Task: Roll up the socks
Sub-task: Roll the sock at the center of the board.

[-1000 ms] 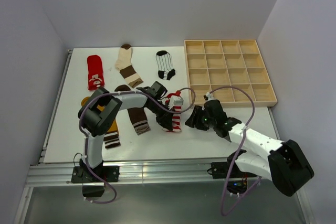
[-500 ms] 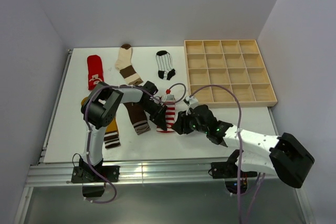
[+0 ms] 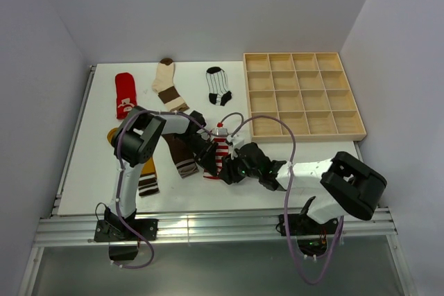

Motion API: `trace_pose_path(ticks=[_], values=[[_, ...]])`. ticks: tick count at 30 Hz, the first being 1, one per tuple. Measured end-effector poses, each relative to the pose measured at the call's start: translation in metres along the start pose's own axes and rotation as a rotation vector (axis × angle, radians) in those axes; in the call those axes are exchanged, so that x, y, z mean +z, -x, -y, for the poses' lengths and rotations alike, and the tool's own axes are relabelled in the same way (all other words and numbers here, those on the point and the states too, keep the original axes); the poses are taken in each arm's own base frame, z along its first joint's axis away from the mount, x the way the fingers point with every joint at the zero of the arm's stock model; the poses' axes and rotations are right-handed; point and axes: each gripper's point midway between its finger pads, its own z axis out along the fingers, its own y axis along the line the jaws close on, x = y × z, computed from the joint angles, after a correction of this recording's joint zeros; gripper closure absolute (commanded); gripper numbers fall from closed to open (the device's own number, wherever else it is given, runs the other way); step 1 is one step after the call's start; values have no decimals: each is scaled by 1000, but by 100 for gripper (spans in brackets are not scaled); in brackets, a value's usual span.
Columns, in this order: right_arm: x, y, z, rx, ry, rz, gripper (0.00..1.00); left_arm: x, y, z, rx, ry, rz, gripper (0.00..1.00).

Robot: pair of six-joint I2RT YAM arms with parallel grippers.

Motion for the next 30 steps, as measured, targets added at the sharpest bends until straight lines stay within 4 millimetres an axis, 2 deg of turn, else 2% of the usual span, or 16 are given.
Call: trace_pose_path(ticks=[3, 7, 9, 10, 16, 20, 30], values=[[5, -5, -3, -17, 5, -14, 54, -1, -3, 0, -9, -4, -7, 100], [10, -5, -7, -32, 12, -20, 83, -2, -5, -1, -21, -9, -11, 100], [12, -5, -9, -34, 15, -21, 87, -3, -5, -1, -23, -7, -11, 99], [12, -5, -9, -33, 14, -21, 92, -4, -6, -1, -24, -7, -11, 97], [13, -4, -10, -2, 6, -17, 96, -5, -5, -3, -56, 0, 13, 78], [14, -3, -10, 25, 3, -10, 100, -11, -1, -5, -42, 48, 55, 68], [18, -4, -10, 114, 42, 10, 100, -38, 31, -17, 32, 217, 221, 65]])
